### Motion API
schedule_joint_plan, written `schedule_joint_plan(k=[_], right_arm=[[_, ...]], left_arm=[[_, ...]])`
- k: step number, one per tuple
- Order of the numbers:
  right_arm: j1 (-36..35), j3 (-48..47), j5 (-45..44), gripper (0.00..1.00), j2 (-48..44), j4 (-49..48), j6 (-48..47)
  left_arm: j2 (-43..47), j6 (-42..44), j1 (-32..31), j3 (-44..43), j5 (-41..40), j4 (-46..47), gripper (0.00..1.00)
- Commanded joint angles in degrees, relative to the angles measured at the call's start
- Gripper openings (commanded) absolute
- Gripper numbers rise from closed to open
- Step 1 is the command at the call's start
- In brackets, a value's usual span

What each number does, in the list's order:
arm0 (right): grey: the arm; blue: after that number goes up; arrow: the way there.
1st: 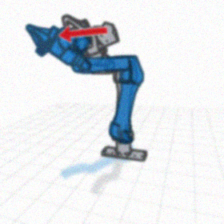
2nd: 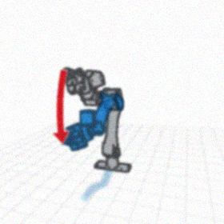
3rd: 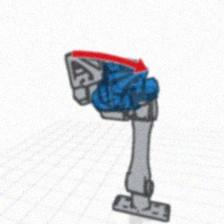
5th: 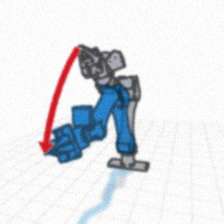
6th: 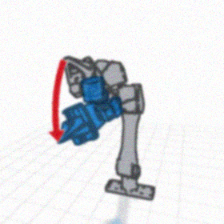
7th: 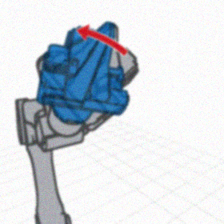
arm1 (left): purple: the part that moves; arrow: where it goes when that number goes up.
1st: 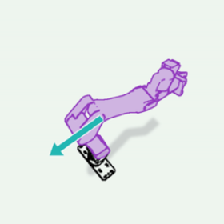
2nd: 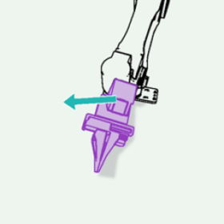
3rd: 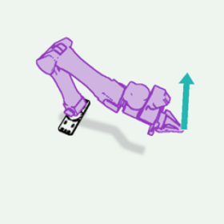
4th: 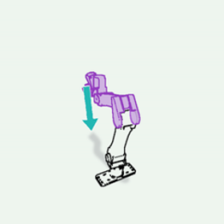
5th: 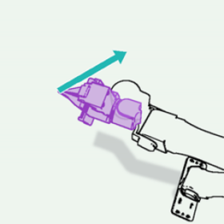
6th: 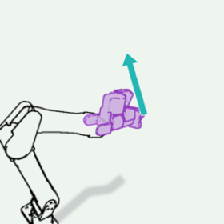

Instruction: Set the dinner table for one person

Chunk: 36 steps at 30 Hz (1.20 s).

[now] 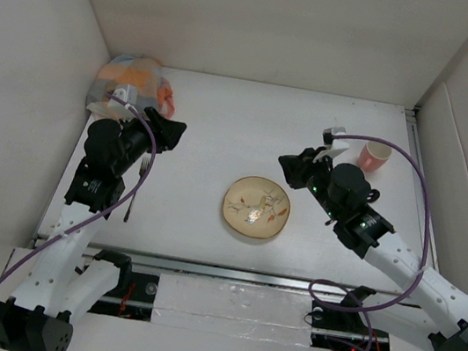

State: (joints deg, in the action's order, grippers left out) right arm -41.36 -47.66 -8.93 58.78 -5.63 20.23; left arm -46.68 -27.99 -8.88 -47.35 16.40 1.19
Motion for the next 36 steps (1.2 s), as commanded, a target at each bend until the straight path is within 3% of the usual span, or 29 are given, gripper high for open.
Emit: schedule_joint_plan(k=[1,2,3,4,5,7,8,10,11,12,14,15,17,19,22,24,29,32,35,36], right_arm=[[0.5,1.5,-0.9,0.13,-1.2,-3.2,1.3],[0.5,2.2,-0.6,0.0,-1.6,-4.8,1.4],[0.5,3.4,0.0,0.0,-1.7,-5.8,1.3],[0.5,3.8,0.1,0.0,-1.7,-6.4,1.3],[0.5,4.1,0.1,0.0,-1.8,-7.0,1.5],[0.5,4.9,-0.4,0.0,-2.3,-6.8,1.7],[1.1,5.4,-0.8,0.0,-2.5,-7.4,1.7],[1.6,6.2,-0.5,0.0,-2.9,-7.6,1.6],[1.6,6.2,-0.5,0.0,-2.9,-7.6,1.6],[1.6,6.3,-0.6,0.0,-3.3,-7.4,1.6],[2.2,6.8,-0.9,0.04,-3.6,-7.1,1.6],[2.2,7.0,-0.9,0.09,-3.6,-7.2,1.6],[2.9,7.0,-1.3,0.3,-3.6,-6.7,1.4],[3.5,6.6,-1.4,0.45,-3.7,-5.5,1.5],[4.0,7.0,-0.5,0.5,-3.7,-6.3,1.5],[4.0,7.0,-0.1,0.5,-3.6,-6.3,1.2],[4.0,6.9,1.4,0.5,-2.4,-6.5,0.6],[4.0,5.5,2.7,0.49,-1.0,-4.8,0.2],[4.0,5.7,2.6,0.49,-0.2,-6.0,0.2],[4.0,5.7,2.5,0.49,0.0,-6.0,0.3]], left_arm=[[1.2,-3.9,0.1,0.0,-1.5,7.8,0.39],[0.4,-5.0,0.1,0.1,-1.3,8.9,0.32],[-1.6,-5.8,0.1,0.1,-1.0,11.2,0.28],[-3.0,-6.5,0.1,0.1,-1.4,12.2,0.12],[-4.1,-7.4,0.1,0.1,-2.3,13.3,0.06],[-8.5,-8.0,0.1,-1.4,-7.3,14.2,0.0],[-10.2,-8.7,0.1,-2.1,-9.5,14.1,0.01],[-21.5,-8.1,0.1,-7.2,-15.8,13.2,0.25],[-21.5,-7.1,0.1,-9.0,-15.8,12.6,0.25],[-24.4,-5.6,0.1,-11.8,-21.1,11.5,0.42],[-34.3,0.2,0.1,-22.3,-26.1,3.5,0.52],[-37.5,1.3,0.8,-26.3,-30.4,0.4,0.53],[-45.5,3.8,3.5,-34.5,-30.4,-7.1,0.53],[-49.0,5.8,4.9,-37.0,-32.7,-9.1,0.53],[-55.3,9.2,5.6,-41.1,-34.6,-10.9,0.54],[-60.9,10.4,5.6,-45.2,-35.9,-13.2,0.6],[-68.5,13.5,5.6,-48.8,-38.1,-13.9,0.58],[-71.9,14.4,5.6,-50.7,-37.4,-14.4,0.51],[-76.7,14.9,5.6,-55.5,-37.9,-16.8,0.38],[-78.7,15.5,5.6,-57.6,-38.1,-17.8,0.09]])
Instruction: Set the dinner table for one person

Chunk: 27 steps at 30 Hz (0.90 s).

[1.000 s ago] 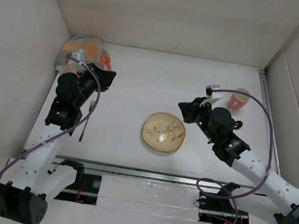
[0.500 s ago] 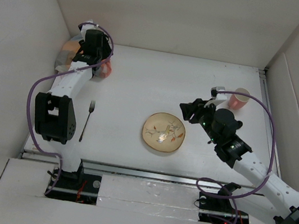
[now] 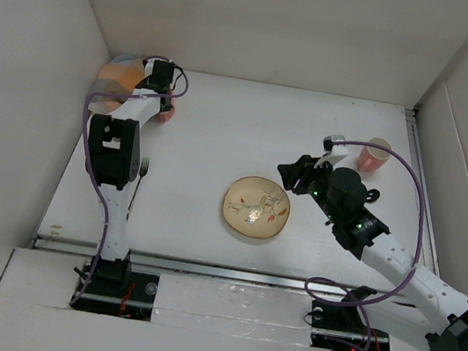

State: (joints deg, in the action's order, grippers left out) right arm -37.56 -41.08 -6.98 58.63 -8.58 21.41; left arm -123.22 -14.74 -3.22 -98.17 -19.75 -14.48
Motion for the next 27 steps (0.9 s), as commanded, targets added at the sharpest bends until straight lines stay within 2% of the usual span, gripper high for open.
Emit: schedule_joint_plan(k=[1,2,7,11,12,15,17,19,25,27], right_arm=[[0.2,-0.8,0.4,0.49,0.2,-2.8,-0.8],[0.2,-0.8,0.0,0.49,0.0,-2.9,-1.0],[-0.3,-1.0,-0.8,0.48,2.1,-3.6,-0.8],[-0.3,-2.4,-0.8,0.49,4.0,-2.8,-0.8],[-0.3,-2.8,-1.3,0.49,4.2,-2.6,-0.7],[-0.3,-3.0,-2.6,0.51,4.6,-2.3,-0.5],[-0.3,-3.1,-4.5,0.54,5.3,-2.5,0.0],[-0.3,-4.0,-5.0,0.59,7.5,-3.8,0.5],[2.7,-7.3,-3.6,0.59,14.4,-4.9,1.4],[2.7,-8.6,-3.4,0.59,17.0,-5.0,1.5]], left_arm=[[-2.2,2.3,0.0,-6.8,-2.0,-2.1,0.09],[-3.3,2.3,0.0,-8.9,-2.0,-3.2,0.0],[-1.1,5.9,-6.0,-12.1,3.2,2.2,0.0],[-5.0,6.7,-11.6,-26.5,12.3,-0.9,0.0],[-5.5,6.9,-14.2,-28.0,15.4,-1.0,0.0],[-6.7,9.9,-19.5,-31.1,17.6,-0.2,0.0],[-7.8,10.2,-20.9,-32.8,18.6,-0.5,0.0],[-8.2,10.5,-20.9,-31.4,21.5,0.8,0.0],[-6.4,12.5,-20.9,-26.7,20.4,2.3,0.0],[-6.2,12.6,-20.9,-27.8,20.4,2.4,0.0]])
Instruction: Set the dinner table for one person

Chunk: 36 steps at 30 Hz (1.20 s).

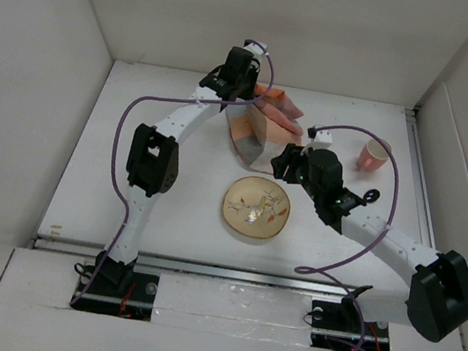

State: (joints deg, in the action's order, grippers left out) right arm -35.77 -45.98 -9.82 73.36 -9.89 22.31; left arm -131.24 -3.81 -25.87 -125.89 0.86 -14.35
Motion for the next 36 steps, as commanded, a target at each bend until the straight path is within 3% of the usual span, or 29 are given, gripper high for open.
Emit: schedule_joint_plan(k=[1,2,7,9,12,16,19,24,28,30,33,34,36], right_arm=[[1.5,-4.7,-0.7,0.59,3.0,-3.5,0.9],[2.1,-5.4,-0.7,0.59,3.6,-3.4,1.2],[3.4,-9.3,3.1,0.52,6.3,-2.8,2.3],[3.4,-10.6,4.0,0.42,6.2,-2.9,2.1],[3.4,-11.5,3.3,0.46,6.4,-2.8,1.9],[3.4,-11.9,3.1,0.53,7.9,-3.1,2.2],[2.9,-12.0,4.5,0.54,7.9,-3.0,2.3],[1.6,-12.3,1.2,0.54,6.1,-0.7,1.3],[1.6,-11.6,-2.2,0.55,5.1,-0.7,1.2],[2.3,-12.3,-2.0,0.57,6.1,-0.5,1.2],[2.9,-13.3,-2.7,0.59,8.5,0.1,1.4],[3.4,-13.5,-2.8,0.59,9.2,0.3,1.6],[3.4,-13.2,-3.3,0.59,10.6,0.2,2.0]], left_arm=[[1.6,2.1,1.8,-3.2,-0.2,1.3,0.0],[1.5,2.1,2.3,-5.0,-3.0,0.9,0.0],[4.6,2.4,2.3,-11.9,-1.1,4.7,0.0],[6.9,3.5,1.8,-12.8,2.2,6.7,0.0],[7.1,7.6,1.8,-15.7,9.2,5.7,0.0],[4.6,10.5,1.3,-12.0,15.7,2.9,0.0],[0.4,12.2,0.0,-12.0,27.7,-0.6,0.0],[1.0,19.5,-3.0,-16.3,28.6,-8.0,0.0],[2.8,21.4,-3.5,-12.1,24.2,-5.7,0.0],[1.6,20.6,-3.5,-11.1,20.7,-3.6,0.09],[-4.0,17.4,-3.5,-11.7,16.3,0.7,0.39],[-4.8,14.7,-3.5,-13.1,11.4,1.1,0.6],[-5.3,12.3,-3.5,-13.5,8.6,0.8,0.77]])
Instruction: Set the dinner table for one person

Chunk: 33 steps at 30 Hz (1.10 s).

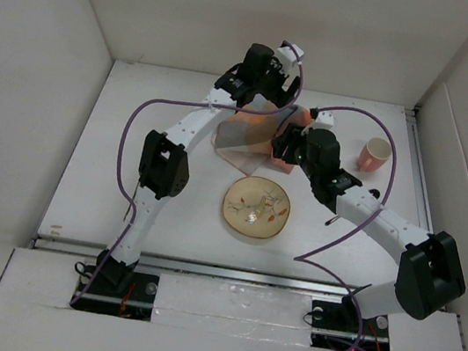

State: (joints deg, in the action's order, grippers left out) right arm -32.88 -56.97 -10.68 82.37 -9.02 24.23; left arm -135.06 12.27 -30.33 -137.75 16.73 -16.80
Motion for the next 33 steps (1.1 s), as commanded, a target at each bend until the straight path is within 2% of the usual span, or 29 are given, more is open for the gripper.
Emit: schedule_joint_plan(k=[1,2,4,7,8,9,10,11,12,13,14,16,17,18,19,20,24,28,33], right_arm=[[1.1,-1.8,-2.8,0.59,2.2,-1.3,0.3],[1.9,-1.5,-2.2,0.59,3.5,-2.1,0.8],[2.6,-1.5,-1.2,0.56,4.9,-2.5,1.3],[2.6,-2.0,-1.2,0.47,7.8,-2.8,1.1],[2.6,-2.4,-1.5,0.4,8.4,-2.2,1.0],[2.6,-2.4,-2.5,0.23,8.8,-0.5,0.9],[2.6,-1.9,-3.1,0.15,8.7,-0.5,0.8],[2.6,-0.1,-3.6,0.08,8.4,-0.7,0.8],[3.2,1.1,-3.4,0.03,8.2,-1.4,1.0],[3.2,1.9,-2.7,0.03,7.6,-2.1,1.3],[4.0,3.7,-2.0,0.07,7.6,-2.8,1.5],[5.8,4.6,1.5,0.34,8.1,-5.8,1.7],[5.8,4.5,2.2,0.45,9.5,-6.4,1.7],[6.7,3.1,4.2,0.49,10.5,-5.8,1.5],[7.2,1.9,5.4,0.49,11.6,-4.5,1.0],[7.2,1.1,6.2,0.49,13.7,-4.2,0.8],[7.2,-1.4,9.2,0.56,18.1,-5.9,1.0],[7.2,-6.4,12.5,0.59,22.4,-5.0,0.4],[7.8,-10.1,12.4,0.6,26.6,-4.3,0.0]], left_arm=[[-0.8,-4.4,1.0,0.2,-11.1,4.3,0.93],[2.0,-6.0,1.0,3.7,-14.3,6.1,0.99],[5.4,-7.5,1.5,5.9,-15.6,8.1,0.99],[13.1,-15.8,3.8,18.2,-20.4,10.4,0.99],[15.6,-18.4,4.4,21.5,-20.5,11.3,0.99],[20.8,-23.6,5.0,25.7,-21.4,12.1,0.99],[23.7,-26.3,5.0,35.3,-23.2,15.6,0.9],[26.8,-28.3,5.7,40.1,-23.6,18.4,0.76],[32.3,-30.4,5.7,45.0,-24.9,20.2,0.57],[34.6,-34.6,5.7,53.3,-27.1,22.8,0.32],[36.9,-36.7,5.7,57.2,-27.5,24.0,0.26],[42.2,-41.9,5.7,67.5,-27.9,26.8,0.2],[43.5,-42.8,5.7,70.1,-27.2,27.5,0.23],[44.5,-43.7,5.7,71.9,-27.1,27.3,0.31],[44.3,-44.3,5.7,73.9,-25.4,25.8,0.52],[43.7,-44.4,5.7,74.2,-24.6,24.5,0.55],[37.4,-45.3,5.7,75.7,-20.2,23.6,0.58],[32.0,-45.3,5.7,73.7,-18.4,23.8,0.54],[26.6,-45.4,5.7,71.8,-17.3,25.1,0.48]])
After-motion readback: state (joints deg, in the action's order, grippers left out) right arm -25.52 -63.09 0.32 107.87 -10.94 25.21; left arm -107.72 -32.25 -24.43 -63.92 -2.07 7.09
